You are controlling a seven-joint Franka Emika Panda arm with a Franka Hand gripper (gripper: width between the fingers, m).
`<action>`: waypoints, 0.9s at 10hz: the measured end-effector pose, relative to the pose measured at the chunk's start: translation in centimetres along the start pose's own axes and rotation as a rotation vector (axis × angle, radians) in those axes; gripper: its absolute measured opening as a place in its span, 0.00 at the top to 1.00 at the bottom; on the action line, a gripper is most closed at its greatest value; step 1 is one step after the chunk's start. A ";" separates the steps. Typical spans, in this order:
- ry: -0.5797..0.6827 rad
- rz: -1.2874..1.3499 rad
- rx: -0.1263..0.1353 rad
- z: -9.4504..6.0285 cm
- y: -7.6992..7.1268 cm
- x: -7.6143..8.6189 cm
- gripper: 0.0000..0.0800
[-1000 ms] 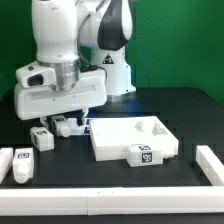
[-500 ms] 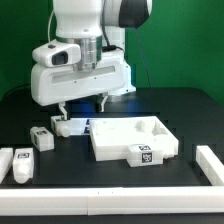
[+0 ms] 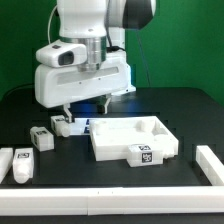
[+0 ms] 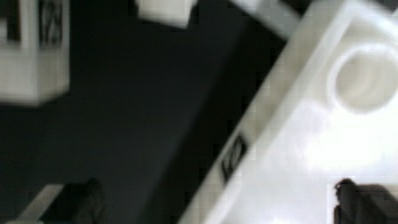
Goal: Assemble one leg
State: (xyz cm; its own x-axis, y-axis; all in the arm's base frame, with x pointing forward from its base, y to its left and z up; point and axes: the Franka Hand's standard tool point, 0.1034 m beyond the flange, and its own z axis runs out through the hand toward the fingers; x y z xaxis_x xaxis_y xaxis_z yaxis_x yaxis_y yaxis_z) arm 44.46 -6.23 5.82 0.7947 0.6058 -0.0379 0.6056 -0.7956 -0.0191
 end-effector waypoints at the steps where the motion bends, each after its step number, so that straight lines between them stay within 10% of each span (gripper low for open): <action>1: 0.012 -0.042 -0.006 0.1 0.1 2.6 0.19; 7: 0.016 -0.088 -0.009 0.5 0.0 3.8 0.19; 9: 0.038 -0.190 -0.052 -0.2 -0.6 6.9 0.19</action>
Offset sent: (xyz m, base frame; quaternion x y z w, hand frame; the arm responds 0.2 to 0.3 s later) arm 0.0000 0.0000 0.0000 0.0000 0.0000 0.0000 1.0000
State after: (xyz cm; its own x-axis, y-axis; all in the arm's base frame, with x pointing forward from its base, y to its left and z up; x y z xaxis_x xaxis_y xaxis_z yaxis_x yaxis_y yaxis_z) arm 49.60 -1.51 5.73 0.6663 0.7457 -0.0005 0.7454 -0.6660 0.0291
